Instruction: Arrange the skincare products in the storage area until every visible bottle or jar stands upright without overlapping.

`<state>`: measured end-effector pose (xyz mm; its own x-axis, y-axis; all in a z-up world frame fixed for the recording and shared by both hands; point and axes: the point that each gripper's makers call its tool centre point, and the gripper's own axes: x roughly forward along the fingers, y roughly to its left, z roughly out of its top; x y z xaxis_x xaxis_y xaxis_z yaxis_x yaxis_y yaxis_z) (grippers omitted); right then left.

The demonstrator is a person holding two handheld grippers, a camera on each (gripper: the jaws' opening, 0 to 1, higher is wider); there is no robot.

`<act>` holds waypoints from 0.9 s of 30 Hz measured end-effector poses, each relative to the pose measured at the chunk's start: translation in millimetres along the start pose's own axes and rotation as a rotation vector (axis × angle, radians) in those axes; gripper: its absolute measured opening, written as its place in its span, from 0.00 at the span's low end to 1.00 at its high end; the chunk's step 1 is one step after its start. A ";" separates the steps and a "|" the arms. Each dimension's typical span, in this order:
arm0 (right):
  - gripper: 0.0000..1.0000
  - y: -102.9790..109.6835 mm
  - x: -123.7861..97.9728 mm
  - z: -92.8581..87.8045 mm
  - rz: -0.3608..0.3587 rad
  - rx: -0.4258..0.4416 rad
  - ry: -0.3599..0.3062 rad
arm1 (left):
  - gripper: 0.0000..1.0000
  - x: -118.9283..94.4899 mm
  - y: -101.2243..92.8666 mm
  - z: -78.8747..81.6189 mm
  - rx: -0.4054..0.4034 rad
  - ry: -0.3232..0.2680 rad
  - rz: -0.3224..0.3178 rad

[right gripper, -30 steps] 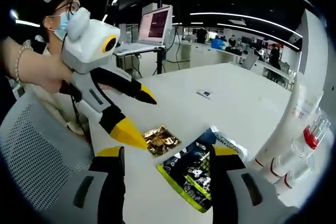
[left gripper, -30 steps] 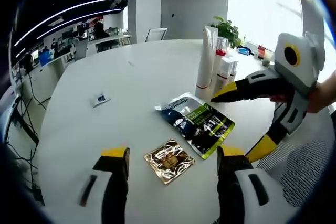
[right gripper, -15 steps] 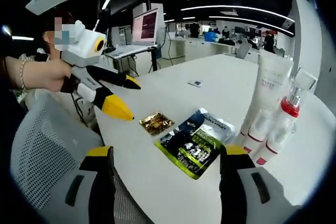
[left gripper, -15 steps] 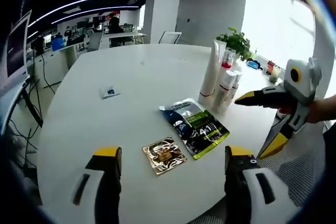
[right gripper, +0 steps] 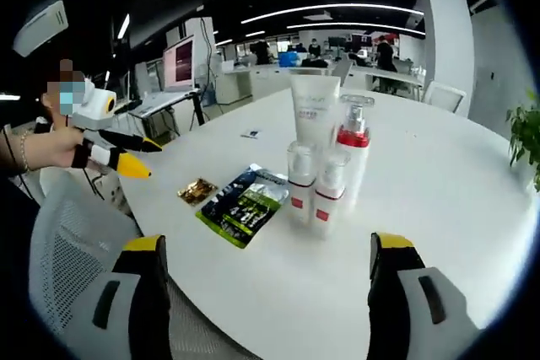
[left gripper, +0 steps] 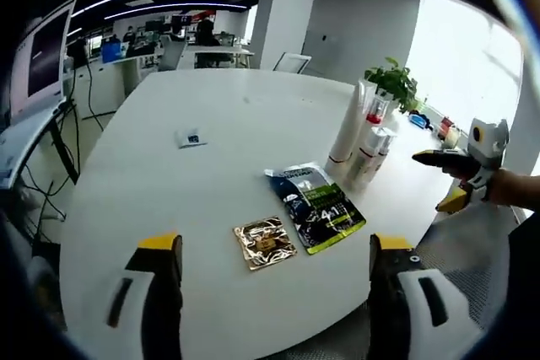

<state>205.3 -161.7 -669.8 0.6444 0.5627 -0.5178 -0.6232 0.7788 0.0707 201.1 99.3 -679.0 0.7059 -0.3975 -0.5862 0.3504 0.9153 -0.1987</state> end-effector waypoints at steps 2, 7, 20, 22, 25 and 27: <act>1.00 -7.1 -4.3 -2.5 -0.010 0.011 0.002 | 0.89 -0.4 -2.7 -0.8 -0.006 0.006 0.000; 1.00 -18.4 -13.3 -6.2 -0.022 0.051 -0.017 | 0.92 0.0 -4.5 -3.4 -0.017 0.020 0.006; 1.00 -19.8 -15.3 -6.1 -0.015 0.071 -0.034 | 0.98 -11.7 -12.7 -4.7 -0.045 0.010 0.029; 1.00 -18.5 -16.2 -4.5 -0.006 0.084 -0.050 | 0.99 -12.5 -10.4 -6.3 -0.039 0.013 0.040; 1.00 -19.2 -16.4 -6.6 -0.004 0.088 -0.046 | 0.99 -13.7 -8.9 -7.6 -0.045 0.020 0.047; 1.00 -18.6 -17.1 -5.0 -0.001 0.094 -0.052 | 0.99 -14.1 -7.1 -7.4 -0.048 0.021 0.057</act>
<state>203.7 -187.1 -666.5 0.6687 0.5733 -0.4734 -0.5795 0.8009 0.1512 184.2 99.0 -675.2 0.7105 -0.3440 -0.6138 0.2802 0.9385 -0.2017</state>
